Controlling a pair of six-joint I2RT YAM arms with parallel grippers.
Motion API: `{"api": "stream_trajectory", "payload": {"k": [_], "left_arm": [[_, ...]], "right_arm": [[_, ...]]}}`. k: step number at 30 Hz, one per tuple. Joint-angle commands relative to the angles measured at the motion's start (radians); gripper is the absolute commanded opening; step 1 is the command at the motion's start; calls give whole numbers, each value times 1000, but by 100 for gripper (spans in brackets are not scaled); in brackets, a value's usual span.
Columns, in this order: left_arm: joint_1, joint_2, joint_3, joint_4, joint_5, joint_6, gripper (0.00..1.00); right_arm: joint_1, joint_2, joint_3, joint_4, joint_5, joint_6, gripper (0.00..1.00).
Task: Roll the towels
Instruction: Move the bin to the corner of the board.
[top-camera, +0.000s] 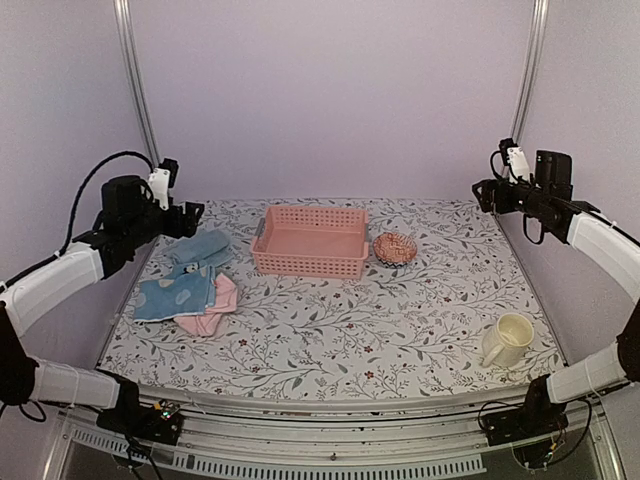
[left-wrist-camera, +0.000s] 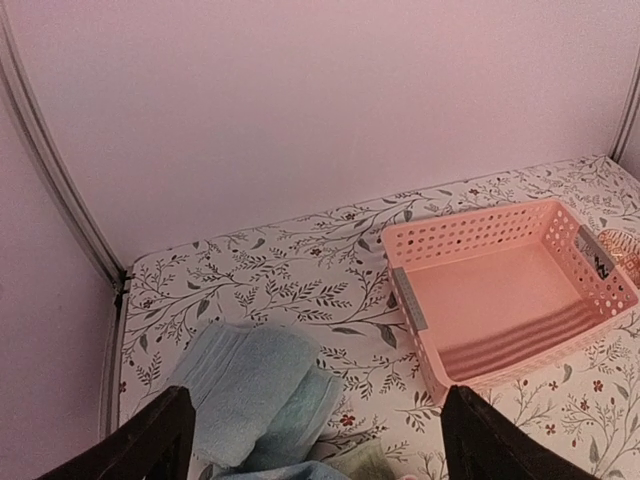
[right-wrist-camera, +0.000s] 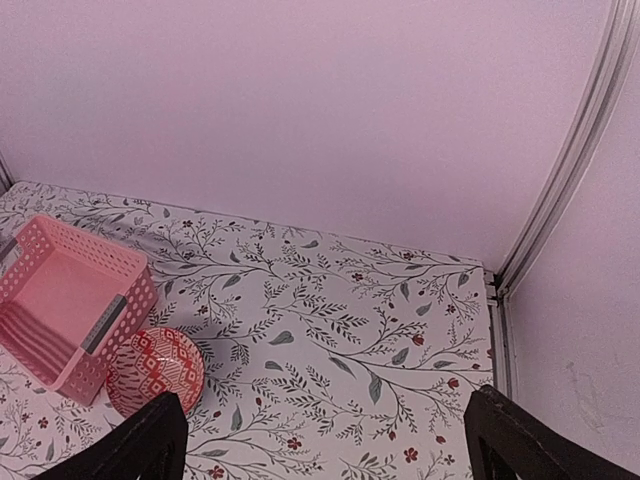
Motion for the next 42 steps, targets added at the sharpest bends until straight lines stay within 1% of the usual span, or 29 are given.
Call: {"api": "stream_trajectory", "payload": {"k": [1,3,5,9,16,19,22,24,32,37,42], "left_arm": [[-32,47,43,-10,46,-2,86],[-60,73,57,-23,51,-1,84],[-95,100,73,-34,57,-3,82],[-194,158,103,-50,70,-20,79],[-376,270,133,-66,91,-92,74],[-439,315,130,-62,91,-131,73],[-481,336,118,-52,89,-166,72],[-501,344,107,-41,92,-189,72],[-527,351,88,-26,84,-227,72],[-528,354,80,-24,76,-235,72],[-530,357,75,-22,71,-247,72]], "right_arm": [[-25,23,22,-24,-114,-31,99],[-25,40,34,-49,-154,-76,95],[-12,66,53,-86,-173,-124,87],[29,142,98,-170,-213,-210,65],[154,315,190,-284,-222,-303,20],[210,398,240,-326,-230,-305,9],[274,463,268,-354,-234,-316,4],[314,501,280,-370,-241,-327,3],[461,625,323,-395,-195,-334,2],[503,701,353,-383,-161,-319,2],[509,759,385,-337,-96,-256,2]]}}
